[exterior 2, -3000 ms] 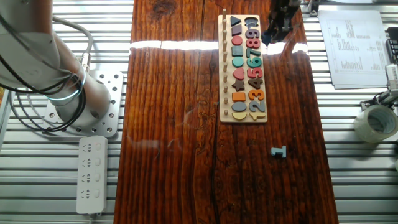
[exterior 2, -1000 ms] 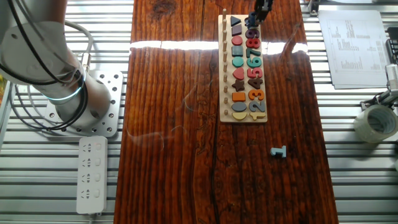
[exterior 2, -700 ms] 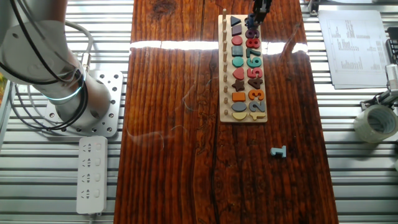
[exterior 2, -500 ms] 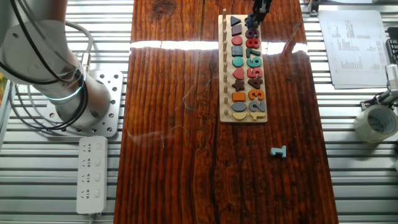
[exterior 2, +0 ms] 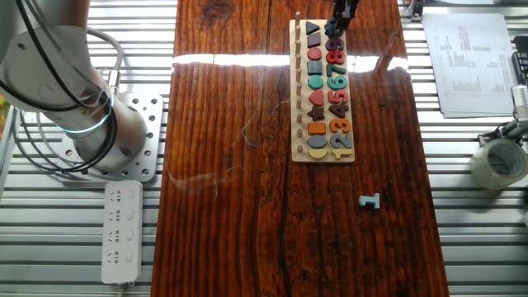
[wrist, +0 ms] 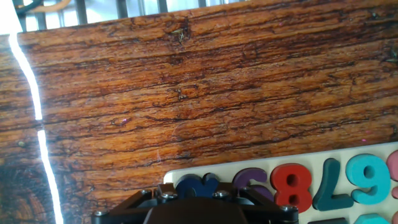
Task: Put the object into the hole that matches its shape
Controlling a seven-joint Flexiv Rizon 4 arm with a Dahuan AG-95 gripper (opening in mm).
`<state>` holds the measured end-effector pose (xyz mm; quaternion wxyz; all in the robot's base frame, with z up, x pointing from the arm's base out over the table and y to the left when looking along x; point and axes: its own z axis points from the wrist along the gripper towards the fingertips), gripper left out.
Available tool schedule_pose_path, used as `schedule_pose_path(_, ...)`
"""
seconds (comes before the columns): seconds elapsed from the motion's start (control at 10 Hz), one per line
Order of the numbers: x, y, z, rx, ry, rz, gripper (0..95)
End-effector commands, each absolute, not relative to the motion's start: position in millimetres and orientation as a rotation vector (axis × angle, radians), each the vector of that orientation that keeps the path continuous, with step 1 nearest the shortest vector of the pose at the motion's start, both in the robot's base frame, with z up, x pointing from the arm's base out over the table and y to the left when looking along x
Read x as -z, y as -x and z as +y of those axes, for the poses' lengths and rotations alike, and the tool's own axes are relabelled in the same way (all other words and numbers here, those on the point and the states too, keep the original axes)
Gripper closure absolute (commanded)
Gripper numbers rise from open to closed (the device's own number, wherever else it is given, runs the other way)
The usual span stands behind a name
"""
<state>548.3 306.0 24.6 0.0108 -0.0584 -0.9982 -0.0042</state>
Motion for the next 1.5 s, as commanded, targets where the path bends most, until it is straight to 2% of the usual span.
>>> schedule_pose_path(0.1,-24.3,-548.1,305.6,0.012,0.169,-3.120,95.0)
schedule_pose_path(1.5,-20.7,-547.1,306.0,0.027,0.150,-3.123,95.0)
